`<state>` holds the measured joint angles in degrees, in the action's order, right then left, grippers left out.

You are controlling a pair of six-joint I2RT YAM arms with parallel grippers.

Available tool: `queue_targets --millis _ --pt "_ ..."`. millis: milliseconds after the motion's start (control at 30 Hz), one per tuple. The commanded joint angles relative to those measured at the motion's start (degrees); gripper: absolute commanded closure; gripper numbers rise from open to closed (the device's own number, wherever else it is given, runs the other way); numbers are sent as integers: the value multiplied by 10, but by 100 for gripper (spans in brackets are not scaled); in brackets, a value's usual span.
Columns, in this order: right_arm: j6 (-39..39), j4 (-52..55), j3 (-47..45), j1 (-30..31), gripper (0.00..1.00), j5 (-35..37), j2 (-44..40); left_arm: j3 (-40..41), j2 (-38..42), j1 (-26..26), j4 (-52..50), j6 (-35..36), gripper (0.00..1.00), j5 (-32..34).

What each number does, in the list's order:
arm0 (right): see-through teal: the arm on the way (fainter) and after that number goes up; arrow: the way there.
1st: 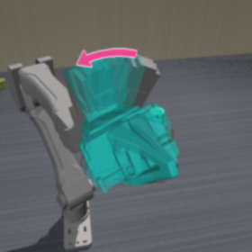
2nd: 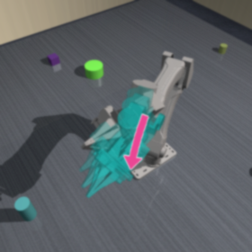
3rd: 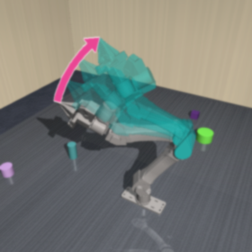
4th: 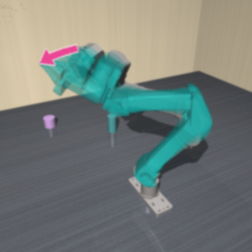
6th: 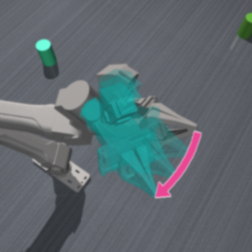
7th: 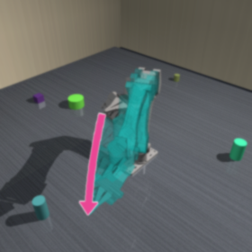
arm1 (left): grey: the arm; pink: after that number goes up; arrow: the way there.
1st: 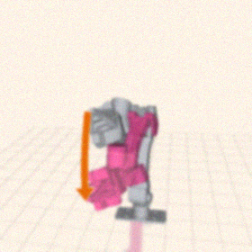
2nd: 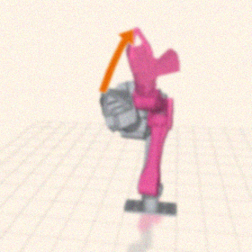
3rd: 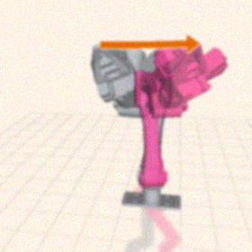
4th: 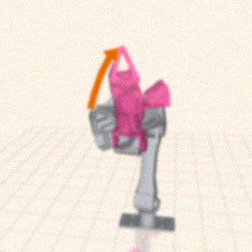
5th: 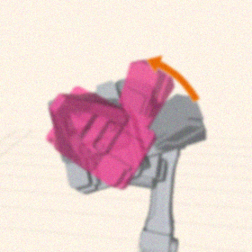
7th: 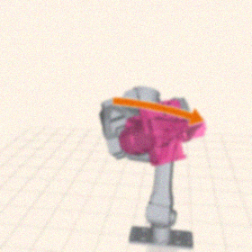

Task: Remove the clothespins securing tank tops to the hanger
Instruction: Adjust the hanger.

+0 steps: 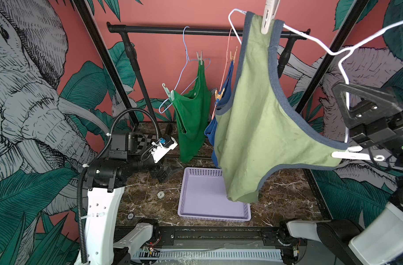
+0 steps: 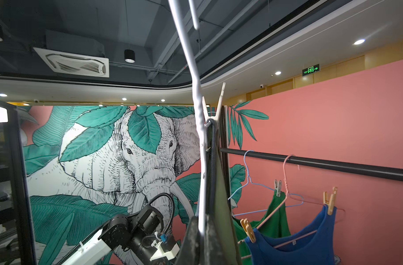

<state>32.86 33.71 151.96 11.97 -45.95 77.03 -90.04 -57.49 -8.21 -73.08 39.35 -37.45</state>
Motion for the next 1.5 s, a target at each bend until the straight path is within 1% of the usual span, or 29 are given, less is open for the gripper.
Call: queue_targets --millis 0,167,400,500,633,733,900,933,1033,1167,1300,1467 --pt "64 -121 24 -1 100 -26 2 -11 10 -1 -33 26 1 -9" --pt "87 -142 29 -1 100 -32 13 -18 20 -1 -58 38 1 -3" --pt "87 -175 -77 -1 100 -47 -20 -64 41 -1 -102 69 1 1" --pt "92 -182 -107 -1 100 -70 -23 -114 38 -1 -136 78 1 -20" --pt "86 -189 -163 -1 100 -104 -27 -186 29 -1 -150 58 1 -61" --pt "83 -208 -212 0 100 -144 -27 -241 17 -1 -154 43 1 -83" --pt "72 -241 -292 5 100 -210 -35 -309 -4 -1 -147 17 1 -95" --pt "64 -241 -308 9 100 -221 -41 -323 -11 -1 -140 7 1 -95" --pt "26 -225 -351 21 100 -244 -56 -344 -25 -1 -75 -63 1 -83" --pt "-45 -171 -399 40 100 -239 -63 -390 -66 -1 -16 -133 1 -110" --pt "-109 -128 -438 71 100 -215 -54 -413 -104 -1 58 -209 1 -125" --pt "-220 -26 -447 141 100 -146 -29 -425 -133 -1 102 -235 1 -135"
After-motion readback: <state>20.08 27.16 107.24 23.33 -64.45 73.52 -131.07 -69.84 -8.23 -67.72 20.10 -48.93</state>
